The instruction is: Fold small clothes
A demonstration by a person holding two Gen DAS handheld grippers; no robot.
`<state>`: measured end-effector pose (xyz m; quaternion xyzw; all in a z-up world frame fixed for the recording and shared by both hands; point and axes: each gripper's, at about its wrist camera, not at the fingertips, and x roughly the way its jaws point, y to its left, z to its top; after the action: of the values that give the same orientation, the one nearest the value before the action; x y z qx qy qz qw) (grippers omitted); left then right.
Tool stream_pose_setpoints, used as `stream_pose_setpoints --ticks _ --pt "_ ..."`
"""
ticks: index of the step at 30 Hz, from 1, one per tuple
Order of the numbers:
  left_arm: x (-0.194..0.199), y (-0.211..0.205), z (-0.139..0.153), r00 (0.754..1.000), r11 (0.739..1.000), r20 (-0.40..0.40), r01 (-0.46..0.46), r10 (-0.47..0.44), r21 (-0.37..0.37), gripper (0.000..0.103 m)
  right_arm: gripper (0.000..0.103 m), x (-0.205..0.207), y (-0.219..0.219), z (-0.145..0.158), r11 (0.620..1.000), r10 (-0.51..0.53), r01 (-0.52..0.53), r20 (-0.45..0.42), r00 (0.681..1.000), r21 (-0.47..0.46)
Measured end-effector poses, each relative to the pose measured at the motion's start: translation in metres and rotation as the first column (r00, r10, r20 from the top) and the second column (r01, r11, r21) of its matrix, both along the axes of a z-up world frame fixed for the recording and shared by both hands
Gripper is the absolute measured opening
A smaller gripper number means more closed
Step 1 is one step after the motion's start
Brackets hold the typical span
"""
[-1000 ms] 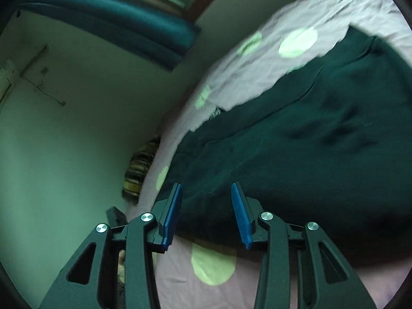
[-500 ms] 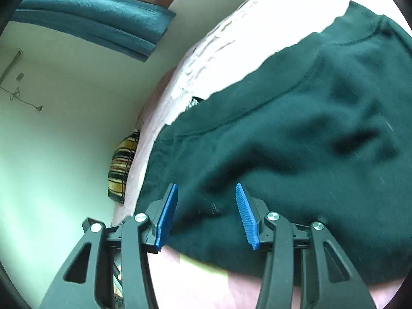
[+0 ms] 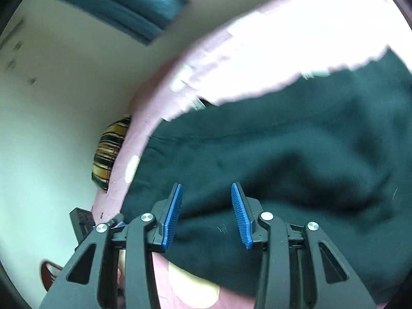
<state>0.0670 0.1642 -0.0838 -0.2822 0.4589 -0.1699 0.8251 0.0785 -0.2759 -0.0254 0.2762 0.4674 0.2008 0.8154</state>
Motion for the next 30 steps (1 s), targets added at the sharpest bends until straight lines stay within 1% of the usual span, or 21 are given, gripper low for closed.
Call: stream_pose_setpoints --ticks 2,5,7,8,10,11,13,14,15,16,17,18,19,20,22,24,26,27,28,29,30 --pt "0.002 -0.001 -0.003 1.0 1.0 -0.012 0.003 -0.003 -0.001 0.075 0.055 0.019 0.003 0.008 0.997 0.061 -0.06 0.024 0.998 -0.042" --pt "0.004 -0.001 -0.005 1.0 1.0 -0.015 0.0 0.0 0.002 0.075 0.055 0.061 0.004 0.0 0.983 0.087 -0.086 0.0 0.996 -0.163" --pt "0.005 0.0 -0.004 1.0 1.0 -0.011 -0.003 0.003 0.004 0.075 0.055 0.088 0.012 -0.008 0.958 0.121 -0.115 0.005 0.993 -0.263" --pt "0.005 0.001 -0.005 1.0 1.0 -0.01 -0.003 0.003 0.007 0.076 0.055 0.096 0.018 -0.01 0.941 0.152 -0.142 0.012 0.988 -0.306" --pt "0.007 0.001 -0.006 1.0 1.0 -0.018 0.0 0.0 0.005 0.077 0.055 0.113 0.037 -0.02 0.886 0.246 -0.223 0.005 0.969 -0.406" --pt "0.008 0.001 -0.007 1.0 1.0 -0.022 0.001 -0.001 -0.001 0.078 0.055 0.122 0.048 -0.026 0.845 0.287 -0.254 -0.002 0.958 -0.47" --pt "0.01 0.0 -0.008 1.0 1.0 -0.024 0.0 -0.001 -0.003 0.08 0.055 0.131 0.061 -0.035 0.79 0.355 -0.312 -0.022 0.935 -0.528" --pt "0.01 0.0 -0.008 1.0 1.0 -0.024 0.001 -0.001 -0.001 0.08 0.036 0.134 0.068 -0.041 0.764 0.381 -0.338 -0.04 0.924 -0.55" --pt "0.011 -0.002 -0.008 1.0 1.0 -0.022 0.002 -0.002 0.004 0.08 0.019 0.136 0.071 -0.044 0.75 0.394 -0.359 -0.059 0.917 -0.556" --pt "0.011 -0.003 -0.008 1.0 1.0 -0.018 0.005 -0.004 0.01 0.08 0.015 0.139 0.073 -0.046 0.746 0.399 -0.375 -0.081 0.914 -0.55" --pt "0.011 -0.004 -0.008 1.0 1.0 -0.015 0.008 -0.008 0.017 0.081 0.011 0.143 0.077 -0.044 0.74 0.392 -0.365 -0.078 0.917 -0.565" --pt "0.012 -0.006 -0.008 1.0 1.0 -0.013 0.011 -0.011 0.026 0.081 0.006 0.146 0.077 -0.042 0.741 0.378 -0.343 -0.065 0.924 -0.576" --pt "0.012 -0.008 -0.008 1.0 0.999 -0.009 0.015 -0.014 0.037 0.081 0.006 0.15 0.074 -0.039 0.76 0.339 -0.3 -0.041 0.94 -0.576" --pt "0.012 -0.011 -0.008 1.0 0.998 -0.001 0.022 -0.022 0.056 0.082 0.005 0.155 0.069 -0.038 0.79 0.289 -0.252 -0.024 0.957 -0.559" --pt "0.011 -0.016 -0.007 0.999 0.996 0.004 0.039 -0.039 0.086 0.082 0.005 0.158 0.059 -0.039 0.824 0.217 -0.199 -0.029 0.976 -0.531" --pt "0.008 -0.016 -0.004 0.998 0.995 0.015 0.055 -0.056 0.079 0.083 0.007 0.154 0.048 -0.04 0.871 0.184 -0.193 -0.064 0.981 -0.451" --pt "0.005 -0.014 -0.002 0.997 0.996 0.023 0.069 -0.07 0.054 0.083 0.01 0.133 0.033 -0.026 0.92 0.113 -0.119 -0.038 0.993 -0.374" --pt "0.003 -0.011 0.0 0.997 0.997 0.031 0.076 -0.077 0.035 0.083 0.02 0.123 0.029 -0.02 0.938 0.086 -0.088 -0.023 0.996 -0.335" --pt "0.002 -0.01 0.001 0.996 0.996 0.038 0.081 -0.082 0.023 0.083 0.026 0.105 0.021 -0.011 0.966 0.055 -0.055 -0.006 0.998 -0.251" --pt "0.0 -0.009 0.003 0.995 0.996 0.047 0.089 -0.089 0.013 0.083 0.038 0.093 0.019 -0.006 0.981 0.039 -0.037 0.004 0.999 -0.189" --pt "-0.001 -0.008 0.006 0.994 0.995 0.055 0.096 -0.096 0.008 0.083 0.044 0.07 0.017 0.0 0.993 0.029 -0.026 0.024 0.999 -0.116"
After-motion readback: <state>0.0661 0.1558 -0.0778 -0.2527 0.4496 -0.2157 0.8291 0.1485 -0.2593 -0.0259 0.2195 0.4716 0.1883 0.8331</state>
